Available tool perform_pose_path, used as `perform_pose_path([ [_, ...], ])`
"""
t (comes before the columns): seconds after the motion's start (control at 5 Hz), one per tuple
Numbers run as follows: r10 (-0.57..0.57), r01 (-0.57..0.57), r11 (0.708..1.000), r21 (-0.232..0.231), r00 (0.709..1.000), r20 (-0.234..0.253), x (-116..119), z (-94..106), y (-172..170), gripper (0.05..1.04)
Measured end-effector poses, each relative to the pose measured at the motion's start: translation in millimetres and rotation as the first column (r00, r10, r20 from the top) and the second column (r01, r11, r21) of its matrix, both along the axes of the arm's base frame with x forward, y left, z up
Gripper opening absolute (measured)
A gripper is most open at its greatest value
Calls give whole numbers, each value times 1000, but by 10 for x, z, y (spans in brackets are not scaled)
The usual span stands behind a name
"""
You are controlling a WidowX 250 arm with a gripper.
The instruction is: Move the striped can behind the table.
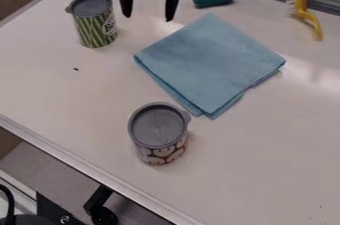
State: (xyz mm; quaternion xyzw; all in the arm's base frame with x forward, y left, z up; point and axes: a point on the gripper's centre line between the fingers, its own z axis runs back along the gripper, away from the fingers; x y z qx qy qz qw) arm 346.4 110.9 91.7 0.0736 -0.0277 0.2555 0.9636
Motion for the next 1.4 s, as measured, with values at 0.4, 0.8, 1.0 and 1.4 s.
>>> perform_pose_path([
  [0.4,-67,66,997,-35,998,-9,-353,75,491,999],
  [0.8,-302,302,953,-19,953,-29,-494,46,802,999],
  [1.0,-397,397,917,-24,918,-8,-514,4,922,999],
  [1.4,-462,463,887,8,887,-15,-464,-126,1024,999],
])
